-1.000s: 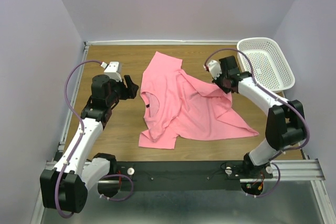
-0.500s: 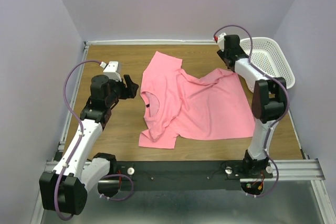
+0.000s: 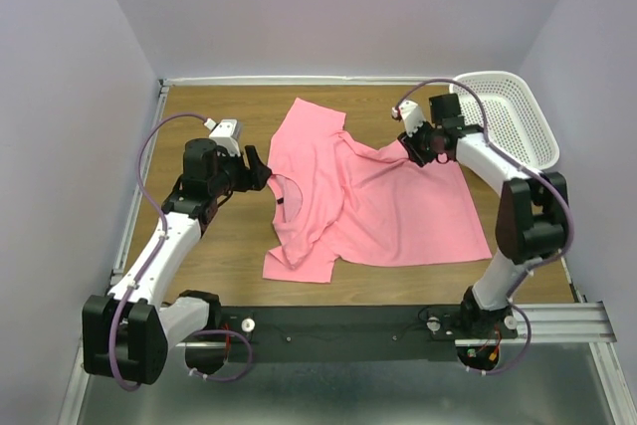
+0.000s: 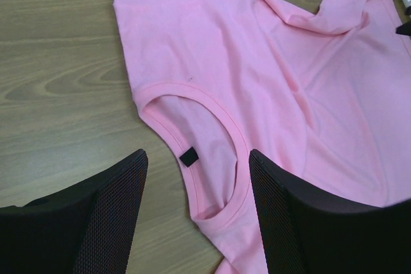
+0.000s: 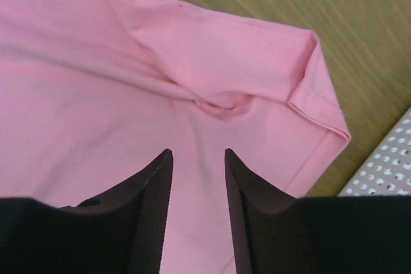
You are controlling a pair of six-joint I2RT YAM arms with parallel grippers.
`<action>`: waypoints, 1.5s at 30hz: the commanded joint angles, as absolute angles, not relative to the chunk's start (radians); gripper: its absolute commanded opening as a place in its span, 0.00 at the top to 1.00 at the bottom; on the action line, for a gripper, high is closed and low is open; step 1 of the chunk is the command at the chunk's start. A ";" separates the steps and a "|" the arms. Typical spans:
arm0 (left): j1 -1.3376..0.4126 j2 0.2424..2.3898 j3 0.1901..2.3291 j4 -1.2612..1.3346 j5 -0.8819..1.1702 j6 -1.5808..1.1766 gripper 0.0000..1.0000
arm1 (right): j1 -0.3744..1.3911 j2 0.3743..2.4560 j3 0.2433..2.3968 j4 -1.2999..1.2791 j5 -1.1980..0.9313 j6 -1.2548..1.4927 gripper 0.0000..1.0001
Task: Fold and stack the t-shirts
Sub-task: Flatten the tshirt out
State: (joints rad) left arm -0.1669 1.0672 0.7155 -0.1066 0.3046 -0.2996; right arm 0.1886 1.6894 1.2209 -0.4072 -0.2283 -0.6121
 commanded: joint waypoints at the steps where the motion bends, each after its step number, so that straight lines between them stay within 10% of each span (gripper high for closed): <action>1: -0.176 1.068 0.709 -0.092 0.350 -0.301 0.28 | 0.181 1.827 1.339 -0.397 -0.059 -0.568 0.56; 22: -0.181 1.035 0.715 -0.107 0.285 -0.288 0.28 | 0.181 2.163 1.620 -0.380 0.127 -0.515 0.62; 26: -0.181 1.035 0.716 -0.109 0.284 -0.287 0.28 | 0.181 2.198 1.652 -0.379 0.191 -0.522 0.76; 28: -0.181 1.032 0.718 -0.109 0.282 -0.287 0.28 | 0.178 2.220 1.690 -0.376 0.221 -0.525 0.99; 38: -0.181 1.025 0.718 -0.112 0.261 -0.285 0.28 | 0.160 2.304 1.885 -0.173 0.426 -0.505 1.00; 40: -0.181 1.026 0.718 -0.112 0.255 -0.285 0.28 | 0.160 2.328 1.925 -0.173 0.443 -0.506 0.88; 41: -0.181 1.028 0.719 -0.112 0.253 -0.285 0.28 | 0.160 2.341 1.946 -0.173 0.443 -0.511 0.61; 45: -0.181 1.037 0.719 -0.115 0.244 -0.287 0.28 | 0.158 2.298 1.907 -0.173 0.395 -0.500 0.45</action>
State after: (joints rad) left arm -0.1780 1.0454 0.7151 -0.1074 0.2756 -0.2981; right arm 0.1612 2.3032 1.9202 -0.2016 0.3908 -0.5179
